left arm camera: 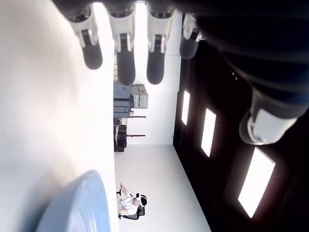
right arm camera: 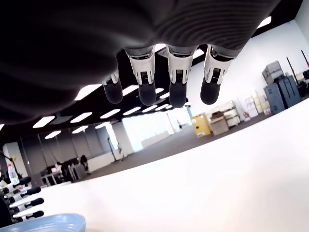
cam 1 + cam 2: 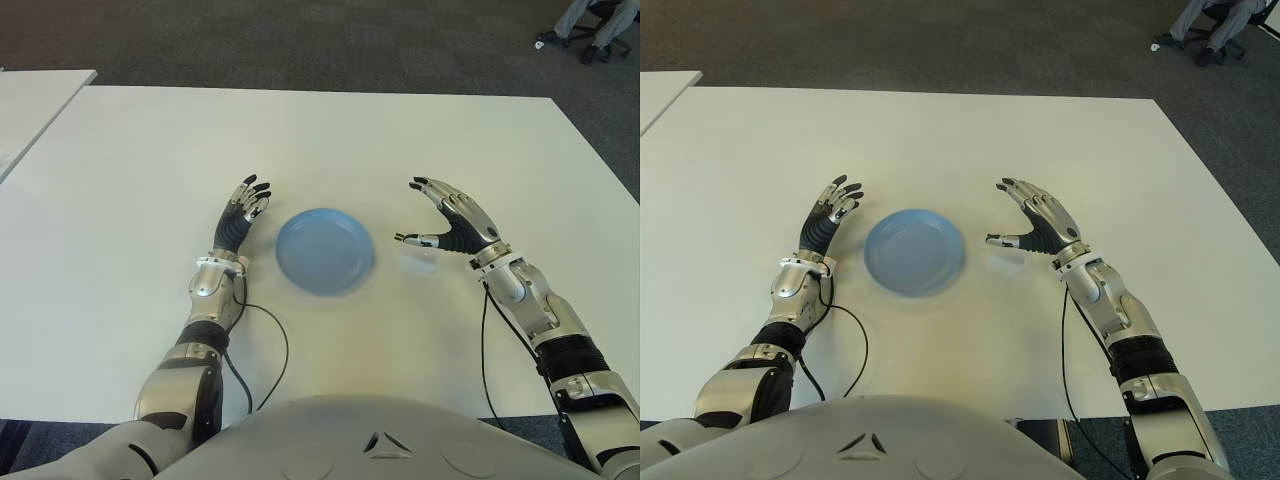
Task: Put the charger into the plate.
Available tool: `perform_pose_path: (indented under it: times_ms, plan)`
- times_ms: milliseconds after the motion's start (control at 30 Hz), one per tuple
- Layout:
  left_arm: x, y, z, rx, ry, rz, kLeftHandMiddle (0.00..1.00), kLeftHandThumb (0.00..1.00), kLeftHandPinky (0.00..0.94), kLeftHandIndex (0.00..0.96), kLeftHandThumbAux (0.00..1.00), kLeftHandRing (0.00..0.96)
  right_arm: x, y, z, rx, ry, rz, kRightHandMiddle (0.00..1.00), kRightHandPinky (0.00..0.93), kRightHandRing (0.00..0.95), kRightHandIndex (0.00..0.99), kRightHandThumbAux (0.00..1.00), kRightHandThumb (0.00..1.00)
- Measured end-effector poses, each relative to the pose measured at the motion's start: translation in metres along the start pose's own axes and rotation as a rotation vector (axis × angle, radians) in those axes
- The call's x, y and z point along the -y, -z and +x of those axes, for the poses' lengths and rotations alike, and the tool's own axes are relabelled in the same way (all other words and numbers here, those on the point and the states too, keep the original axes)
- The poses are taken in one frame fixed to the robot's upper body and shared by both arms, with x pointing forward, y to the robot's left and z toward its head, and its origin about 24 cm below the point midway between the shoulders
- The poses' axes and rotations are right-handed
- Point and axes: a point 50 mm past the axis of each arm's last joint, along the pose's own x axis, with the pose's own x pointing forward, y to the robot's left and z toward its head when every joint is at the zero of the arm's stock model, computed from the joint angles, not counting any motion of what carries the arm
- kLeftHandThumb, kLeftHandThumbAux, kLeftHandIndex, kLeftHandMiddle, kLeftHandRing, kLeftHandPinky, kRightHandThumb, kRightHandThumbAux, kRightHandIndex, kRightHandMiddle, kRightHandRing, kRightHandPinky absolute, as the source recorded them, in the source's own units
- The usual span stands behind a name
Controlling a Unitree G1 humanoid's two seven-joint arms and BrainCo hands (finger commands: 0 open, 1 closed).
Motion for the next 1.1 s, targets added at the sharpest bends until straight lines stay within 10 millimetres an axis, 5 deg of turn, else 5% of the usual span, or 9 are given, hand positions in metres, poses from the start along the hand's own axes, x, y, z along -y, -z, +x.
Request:
perform_pose_path:
  times_ms: [467, 1100]
  plan:
    - [0.0, 0.0, 0.0, -0.003, 0.02, -0.001, 0.18, 0.0, 0.138, 0.011, 0.499, 0.178, 0.003, 0.003, -0.002, -0.008, -0.008, -0.015, 0.0, 0.0, 0.0, 0.0, 0.237, 0.305]
    - [0.0, 0.0, 0.0, -0.006, 0.02, -0.017, 0.183, 0.0, 0.157, 0.018, 0.505, 0.189, 0.008, 0.022, -0.025, -0.245, -0.224, -0.188, 0.0, 0.0, 0.0, 0.0, 0.134, 0.271]
